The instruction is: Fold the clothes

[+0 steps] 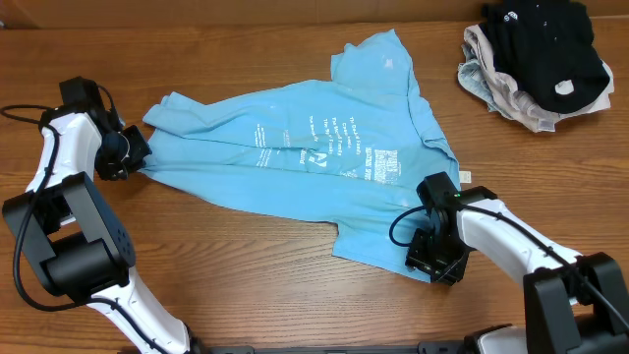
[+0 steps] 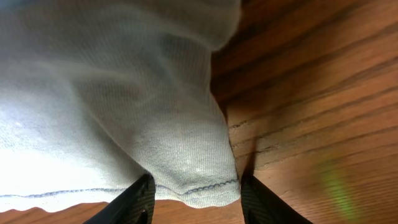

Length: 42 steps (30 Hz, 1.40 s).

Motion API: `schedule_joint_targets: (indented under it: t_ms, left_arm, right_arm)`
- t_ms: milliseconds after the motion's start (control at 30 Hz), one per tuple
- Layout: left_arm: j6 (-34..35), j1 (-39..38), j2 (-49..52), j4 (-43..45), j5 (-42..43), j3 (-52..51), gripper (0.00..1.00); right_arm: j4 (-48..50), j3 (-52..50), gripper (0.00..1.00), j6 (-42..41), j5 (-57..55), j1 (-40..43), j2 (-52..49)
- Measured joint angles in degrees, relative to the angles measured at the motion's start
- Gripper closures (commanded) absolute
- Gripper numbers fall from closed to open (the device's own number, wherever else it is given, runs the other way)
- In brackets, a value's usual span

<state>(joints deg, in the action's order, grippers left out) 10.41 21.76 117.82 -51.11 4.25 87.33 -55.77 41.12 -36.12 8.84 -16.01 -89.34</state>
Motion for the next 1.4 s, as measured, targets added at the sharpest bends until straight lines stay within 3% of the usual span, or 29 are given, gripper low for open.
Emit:
schedule_joint_targets:
  t_ms: [67, 167, 533, 767, 1000, 1200, 1400]
  left_arm:
    - [0.00, 0.00, 0.00, -0.13, 0.00, 0.00, 0.93]
    - [0.00, 0.00, 0.00, -0.39, 0.00, 0.02, 0.96]
    - [-0.04, -0.02, 0.00, -4.85, 0.00, 0.07, 0.96]
    - [-0.07, -0.02, -1.27, -11.45, 0.04, 5.81, 0.96]
    - [-0.92, -0.02, -11.23, -14.86, 0.37, 14.38, 0.96]
    - [-1.79, -0.02, -21.11, -15.34, 0.66, 17.29, 0.96]
    - [-3.08, -0.02, -26.56, -16.74, 0.63, 17.51, 0.96]
  right_arm:
    - [0.46, -0.39, 0.64, -0.61, 0.15, 0.00, 0.55]
    - [1.03, -0.63, 0.96, -1.16, 0.63, 0.00, 0.85]
    - [-0.55, 2.56, 0.96, -0.15, 1.62, 1.55, 0.87]
    - [-11.65, 26.64, 0.96, 6.01, -0.98, 9.16, 3.72]
    - [-19.15, 47.41, 0.96, 11.80, -2.71, 14.75, 5.51]
    - [-22.38, 54.10, 0.96, 15.06, -3.32, 16.92, 5.57]
    - [-24.00, 54.53, 0.96, 16.33, -3.56, 17.38, 5.57]
